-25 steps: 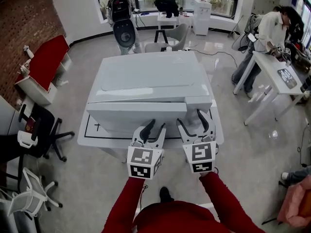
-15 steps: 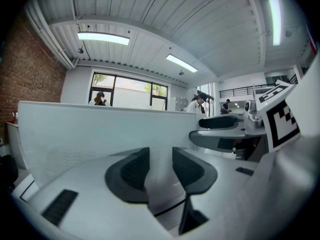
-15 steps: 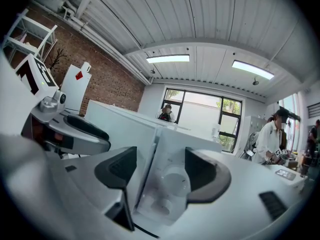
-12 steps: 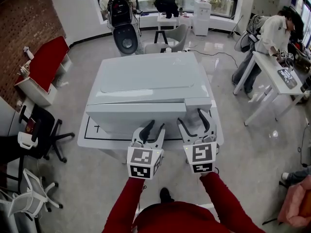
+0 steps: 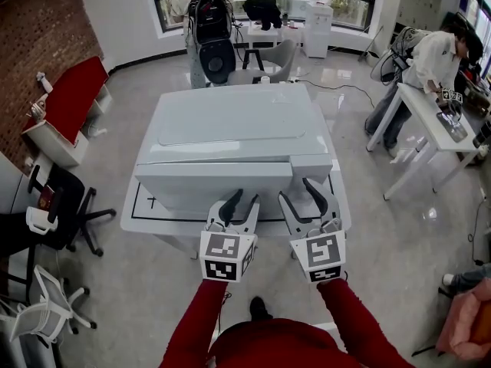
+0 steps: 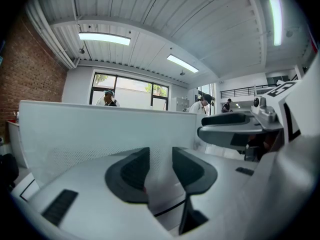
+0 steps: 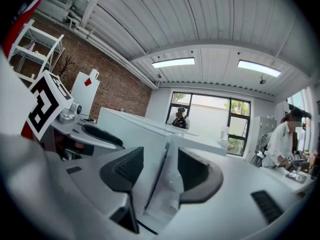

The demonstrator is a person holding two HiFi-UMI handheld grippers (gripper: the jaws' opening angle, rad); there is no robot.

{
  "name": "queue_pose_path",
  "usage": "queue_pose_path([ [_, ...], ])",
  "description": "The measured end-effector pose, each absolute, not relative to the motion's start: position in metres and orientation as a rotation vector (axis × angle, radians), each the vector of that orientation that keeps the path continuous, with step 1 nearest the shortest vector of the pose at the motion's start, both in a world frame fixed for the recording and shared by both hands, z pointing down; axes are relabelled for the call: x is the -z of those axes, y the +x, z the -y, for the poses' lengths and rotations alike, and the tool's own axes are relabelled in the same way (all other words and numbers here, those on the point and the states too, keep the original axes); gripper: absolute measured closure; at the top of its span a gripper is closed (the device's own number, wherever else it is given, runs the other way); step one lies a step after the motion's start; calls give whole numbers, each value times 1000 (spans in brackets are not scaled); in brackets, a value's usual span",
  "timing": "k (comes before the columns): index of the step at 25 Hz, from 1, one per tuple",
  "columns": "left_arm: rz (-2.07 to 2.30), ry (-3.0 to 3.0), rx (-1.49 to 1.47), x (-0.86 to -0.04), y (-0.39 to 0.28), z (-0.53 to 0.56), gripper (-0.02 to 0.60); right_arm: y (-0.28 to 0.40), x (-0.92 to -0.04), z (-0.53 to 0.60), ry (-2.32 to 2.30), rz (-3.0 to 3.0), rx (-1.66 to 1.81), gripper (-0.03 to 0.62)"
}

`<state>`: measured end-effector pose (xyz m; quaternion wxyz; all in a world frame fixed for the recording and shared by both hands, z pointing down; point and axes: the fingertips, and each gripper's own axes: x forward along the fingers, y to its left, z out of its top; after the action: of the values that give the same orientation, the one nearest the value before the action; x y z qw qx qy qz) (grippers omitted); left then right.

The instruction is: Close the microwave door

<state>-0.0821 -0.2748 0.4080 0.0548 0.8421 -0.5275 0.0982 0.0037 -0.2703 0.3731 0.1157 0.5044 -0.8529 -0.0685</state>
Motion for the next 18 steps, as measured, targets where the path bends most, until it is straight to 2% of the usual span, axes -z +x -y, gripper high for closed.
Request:
queue_pose_path([
  [8,1592,2568,-286,-402,-80,272,436,-14,-364,256,1393,2565,283,544],
  [18,1610,2616,-222,-387,-84,270,547,-32,-372,262,1328,2586,251,579],
])
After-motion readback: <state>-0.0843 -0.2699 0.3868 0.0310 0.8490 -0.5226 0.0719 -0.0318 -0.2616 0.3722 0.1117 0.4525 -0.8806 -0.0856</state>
